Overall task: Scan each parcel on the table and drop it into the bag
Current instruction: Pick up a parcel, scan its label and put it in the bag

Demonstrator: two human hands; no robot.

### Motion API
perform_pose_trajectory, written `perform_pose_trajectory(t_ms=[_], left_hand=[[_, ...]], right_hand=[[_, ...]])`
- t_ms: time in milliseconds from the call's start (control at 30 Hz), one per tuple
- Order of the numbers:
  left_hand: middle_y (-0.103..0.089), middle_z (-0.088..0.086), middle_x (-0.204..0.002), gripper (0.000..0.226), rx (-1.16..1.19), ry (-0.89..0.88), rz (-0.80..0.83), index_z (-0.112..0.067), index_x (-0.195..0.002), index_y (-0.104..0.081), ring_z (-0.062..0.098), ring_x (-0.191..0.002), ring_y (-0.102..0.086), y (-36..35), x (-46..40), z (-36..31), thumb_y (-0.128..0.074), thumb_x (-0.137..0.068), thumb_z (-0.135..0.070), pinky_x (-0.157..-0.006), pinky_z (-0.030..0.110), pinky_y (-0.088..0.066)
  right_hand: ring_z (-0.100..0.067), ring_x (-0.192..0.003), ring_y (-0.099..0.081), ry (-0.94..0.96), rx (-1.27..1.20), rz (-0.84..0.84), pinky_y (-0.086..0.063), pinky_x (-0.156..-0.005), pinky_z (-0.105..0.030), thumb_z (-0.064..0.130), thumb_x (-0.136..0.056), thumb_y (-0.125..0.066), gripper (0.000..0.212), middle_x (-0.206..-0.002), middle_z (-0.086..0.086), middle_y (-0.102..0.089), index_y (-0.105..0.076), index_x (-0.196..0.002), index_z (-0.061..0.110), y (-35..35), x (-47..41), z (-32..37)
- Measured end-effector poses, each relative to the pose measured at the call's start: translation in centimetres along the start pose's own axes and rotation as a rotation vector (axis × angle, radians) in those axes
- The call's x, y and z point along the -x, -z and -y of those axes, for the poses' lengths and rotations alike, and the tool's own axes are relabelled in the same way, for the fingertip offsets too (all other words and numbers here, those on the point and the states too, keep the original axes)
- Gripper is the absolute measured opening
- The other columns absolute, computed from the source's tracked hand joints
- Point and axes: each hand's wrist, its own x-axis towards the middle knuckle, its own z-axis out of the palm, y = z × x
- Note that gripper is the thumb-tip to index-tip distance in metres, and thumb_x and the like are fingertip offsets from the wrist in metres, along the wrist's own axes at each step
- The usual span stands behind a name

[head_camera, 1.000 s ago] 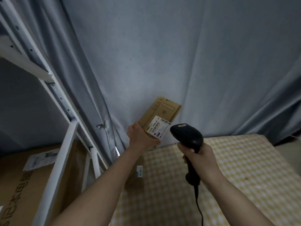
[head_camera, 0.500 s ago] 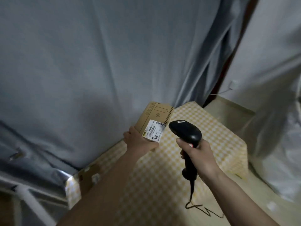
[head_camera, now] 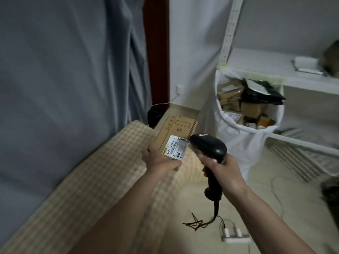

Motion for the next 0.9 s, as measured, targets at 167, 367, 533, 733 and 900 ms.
perform_pose_trajectory(t_ms=[167,367,533,733,900], left_hand=[[-0.022,0.008,-0.136,0.109,-0.057,-0.025,0.106,-0.014,-0.139,-0.021,0.025,-0.131,-0.025,-7.8,-0.9,-5.5,-0.082,-0.05,-0.021,-0.105,0.035,-0.041],[-0.025,0.009,-0.134,0.097,-0.112,-0.077,0.157,-0.011,-0.133,-0.027,0.025,-0.129,-0.024,-13.0,-3.2,-10.8,-0.083,-0.054,-0.024,-0.101,0.032,-0.041],[-0.031,0.01,-0.137,0.098,-0.136,-0.13,0.169,-0.011,-0.133,-0.029,0.026,-0.133,-0.02,-17.4,-6.6,-14.3,-0.083,-0.055,-0.034,-0.106,0.031,-0.033],[-0.032,0.01,-0.13,0.095,-0.198,-0.165,0.216,-0.014,-0.127,-0.033,0.027,-0.129,-0.025,-21.2,-12.4,-19.0,-0.081,-0.048,-0.034,-0.104,0.034,-0.04],[-0.035,0.009,-0.126,0.091,-0.239,-0.234,0.238,-0.016,-0.123,-0.033,0.025,-0.125,-0.027,-22.3,-18.9,-23.8,-0.081,-0.047,-0.033,-0.099,0.032,-0.041]], right_hand=[[-0.014,-0.053,-0.054,-0.001,-0.013,-0.109,-0.048,-0.049,-0.02,0.011,-0.083,-0.071,0.011,-0.068,-0.012,-0.056,-0.064,-0.086,0.004,7.7,-3.5,0.6],[-0.017,-0.059,-0.055,-0.019,-0.054,-0.192,-0.05,-0.054,-0.025,0.011,-0.084,-0.07,0.012,-0.071,-0.012,-0.059,-0.066,-0.089,0.001,12.8,-7.3,1.2],[-0.019,-0.057,-0.054,-0.047,-0.04,-0.242,-0.048,-0.054,-0.026,0.011,-0.084,-0.07,0.018,-0.067,-0.015,-0.056,-0.064,-0.091,-0.004,15.7,-10.8,1.1],[-0.017,-0.056,-0.056,-0.074,-0.036,-0.307,-0.05,-0.052,-0.023,0.011,-0.084,-0.07,0.011,-0.064,-0.012,-0.058,-0.066,-0.09,0.002,18.0,-17.4,1.8],[-0.014,-0.055,-0.058,-0.065,-0.02,-0.308,-0.05,-0.053,-0.022,0.012,-0.084,-0.07,0.015,-0.063,-0.007,-0.059,-0.066,-0.098,0.007,17.9,-24.5,4.3]])
